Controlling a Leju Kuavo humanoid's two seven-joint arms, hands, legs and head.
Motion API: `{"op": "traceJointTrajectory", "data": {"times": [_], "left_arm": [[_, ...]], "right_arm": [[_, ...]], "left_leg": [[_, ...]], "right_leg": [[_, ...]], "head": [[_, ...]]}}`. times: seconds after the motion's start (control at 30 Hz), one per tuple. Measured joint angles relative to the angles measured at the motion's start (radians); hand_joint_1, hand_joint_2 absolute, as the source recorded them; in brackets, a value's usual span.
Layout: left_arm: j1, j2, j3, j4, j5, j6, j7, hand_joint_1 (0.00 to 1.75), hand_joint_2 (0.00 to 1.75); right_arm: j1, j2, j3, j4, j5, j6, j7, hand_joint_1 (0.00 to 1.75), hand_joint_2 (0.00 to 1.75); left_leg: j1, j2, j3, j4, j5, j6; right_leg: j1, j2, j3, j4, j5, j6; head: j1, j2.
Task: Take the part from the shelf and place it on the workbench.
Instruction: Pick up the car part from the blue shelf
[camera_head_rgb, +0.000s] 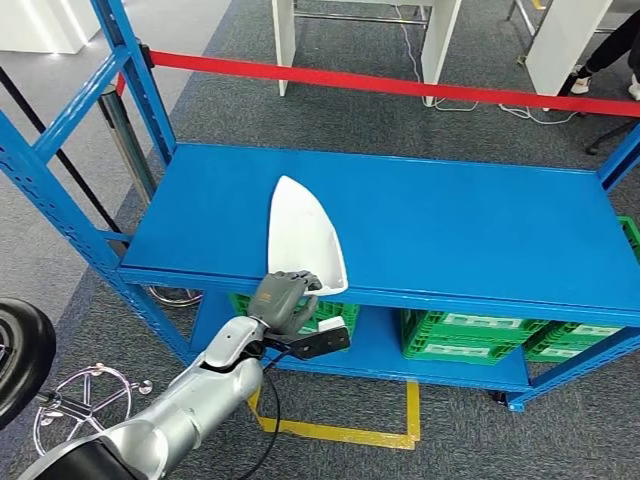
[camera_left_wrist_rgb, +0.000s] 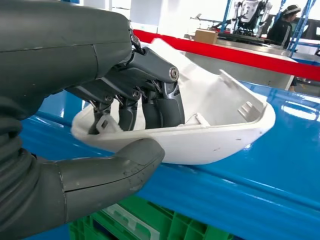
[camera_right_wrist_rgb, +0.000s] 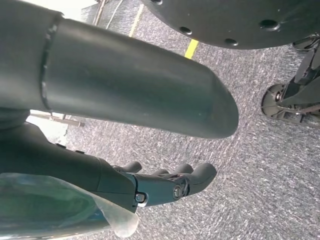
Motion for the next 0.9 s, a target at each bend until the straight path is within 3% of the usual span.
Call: {"op": "traceJointTrajectory", "data": {"times": [0.3,0.5,0.57,0.8,0.9], "left_arm": [[-0.017,0.001,0.014,0.019,0.056,0.087,-0.044,1.75,1.75],[0.005,0.007,0.057,-0.057,0.168,0.204,-0.161,1.75,1.75],[0.050,0.009,0.079,-0.164,0.180,0.232,-0.223,1.75,1.75],[0.290,-0.019,0.155,-0.722,0.114,0.252,-0.508,1.75,1.75],[0.351,-0.020,0.164,-0.917,0.101,0.254,-0.573,1.75,1.75]], "right_arm": [[-0.001,0.000,0.000,0.000,0.000,-0.001,-0.004,0.00,0.00],[0.000,0.000,-0.001,0.001,-0.009,-0.026,-0.011,0.00,0.00],[0.000,0.002,-0.004,0.001,-0.020,-0.046,-0.008,0.00,0.00],[0.001,0.020,-0.020,0.002,-0.035,-0.094,-0.001,0.00,0.00],[0.001,0.023,-0.020,0.002,-0.030,-0.095,-0.005,0.00,0.00]], "left_leg": [[0.000,0.000,0.000,0.000,0.000,0.000],[0.000,0.000,0.000,0.000,0.000,0.000],[0.000,0.000,-0.001,0.000,0.000,0.000],[0.000,0.000,-0.003,0.000,-0.001,0.000],[0.000,0.000,-0.003,0.000,-0.001,0.000]], "right_leg": [[0.000,0.000,0.000,0.000,0.000,0.000],[0.000,0.000,0.000,0.000,0.000,0.000],[0.000,0.000,-0.001,0.000,0.000,0.000],[0.000,0.001,-0.003,0.000,-0.001,0.000],[0.000,0.000,-0.004,0.000,-0.001,0.000]], "head": [[0.000,0.000],[0.000,0.000],[0.000,0.000],[0.000,0.000],[0.000,0.000]]}}
